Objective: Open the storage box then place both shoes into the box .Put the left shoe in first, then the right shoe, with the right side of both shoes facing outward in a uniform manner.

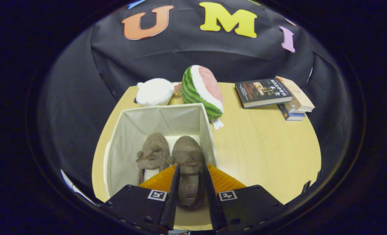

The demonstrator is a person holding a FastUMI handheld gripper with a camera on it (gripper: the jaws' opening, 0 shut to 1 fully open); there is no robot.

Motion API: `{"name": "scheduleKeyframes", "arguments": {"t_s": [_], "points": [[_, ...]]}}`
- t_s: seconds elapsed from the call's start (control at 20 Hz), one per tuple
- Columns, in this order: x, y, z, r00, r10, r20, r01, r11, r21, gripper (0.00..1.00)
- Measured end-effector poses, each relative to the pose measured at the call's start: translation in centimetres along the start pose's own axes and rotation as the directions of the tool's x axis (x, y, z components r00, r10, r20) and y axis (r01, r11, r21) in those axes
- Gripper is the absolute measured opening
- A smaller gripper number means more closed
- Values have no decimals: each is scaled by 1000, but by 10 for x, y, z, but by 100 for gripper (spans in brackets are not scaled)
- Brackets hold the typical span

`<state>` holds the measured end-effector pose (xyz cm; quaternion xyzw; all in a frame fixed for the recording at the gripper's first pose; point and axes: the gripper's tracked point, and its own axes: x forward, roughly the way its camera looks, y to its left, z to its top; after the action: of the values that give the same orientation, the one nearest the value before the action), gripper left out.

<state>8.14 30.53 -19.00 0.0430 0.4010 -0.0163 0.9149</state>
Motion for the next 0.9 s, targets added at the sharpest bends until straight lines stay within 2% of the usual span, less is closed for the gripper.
{"name": "scheduleKeyframes", "arguments": {"t_s": [0.1,0.25,0.55,0.8,0.9], "points": [[-22,-8,19,998,22,62,-23,1000,10,49],[-59,-41,46,986,10,166,-16,999,30,99],[-132,-132,83,932,-46,360,21,997,73,98],[-184,-195,102,846,-84,527,55,996,71,98],[-202,-208,106,814,-73,576,37,997,73,98]]}}
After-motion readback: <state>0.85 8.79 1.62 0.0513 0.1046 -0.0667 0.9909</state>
